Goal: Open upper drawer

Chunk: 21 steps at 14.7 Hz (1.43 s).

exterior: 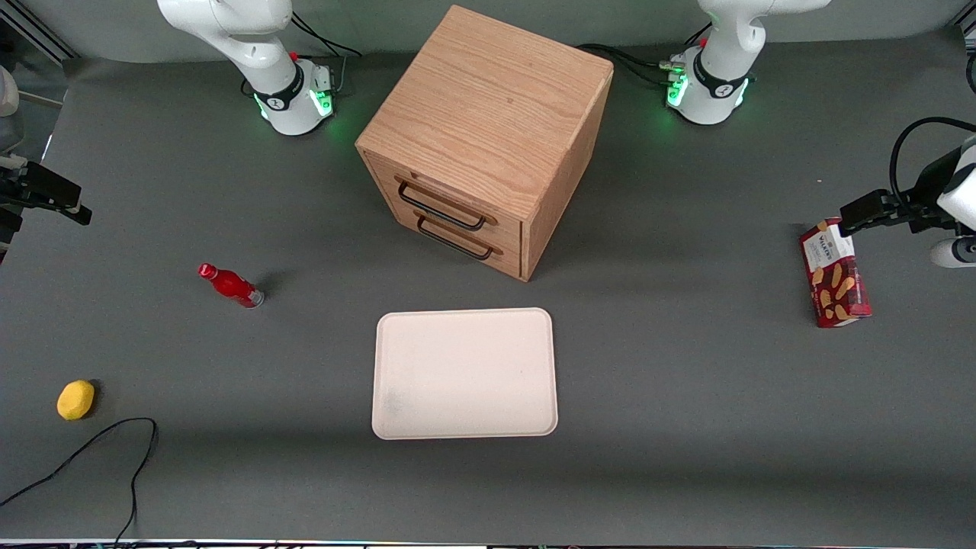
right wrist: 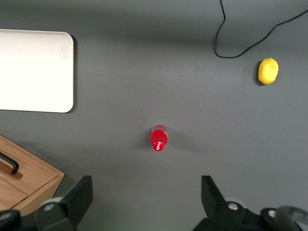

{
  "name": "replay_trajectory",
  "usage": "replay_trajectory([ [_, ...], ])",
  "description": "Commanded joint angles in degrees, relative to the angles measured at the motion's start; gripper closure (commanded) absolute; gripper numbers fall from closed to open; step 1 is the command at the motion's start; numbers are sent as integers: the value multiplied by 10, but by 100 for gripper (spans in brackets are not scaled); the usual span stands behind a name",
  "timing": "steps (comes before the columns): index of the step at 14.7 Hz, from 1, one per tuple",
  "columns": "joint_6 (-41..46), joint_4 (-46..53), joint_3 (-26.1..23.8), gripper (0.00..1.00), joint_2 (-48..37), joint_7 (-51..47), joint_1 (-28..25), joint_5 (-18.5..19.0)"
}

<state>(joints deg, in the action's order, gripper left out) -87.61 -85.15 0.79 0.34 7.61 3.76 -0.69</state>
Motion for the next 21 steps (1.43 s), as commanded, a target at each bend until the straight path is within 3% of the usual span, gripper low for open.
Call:
replay_trajectory([
  [1,3,-7,5,0,-9,-11,-6,-6],
  [17,-9,-2,-1,0,16,-10,-11,-8],
  [21,-41,2,-2,0,39,-5,-53,-8],
])
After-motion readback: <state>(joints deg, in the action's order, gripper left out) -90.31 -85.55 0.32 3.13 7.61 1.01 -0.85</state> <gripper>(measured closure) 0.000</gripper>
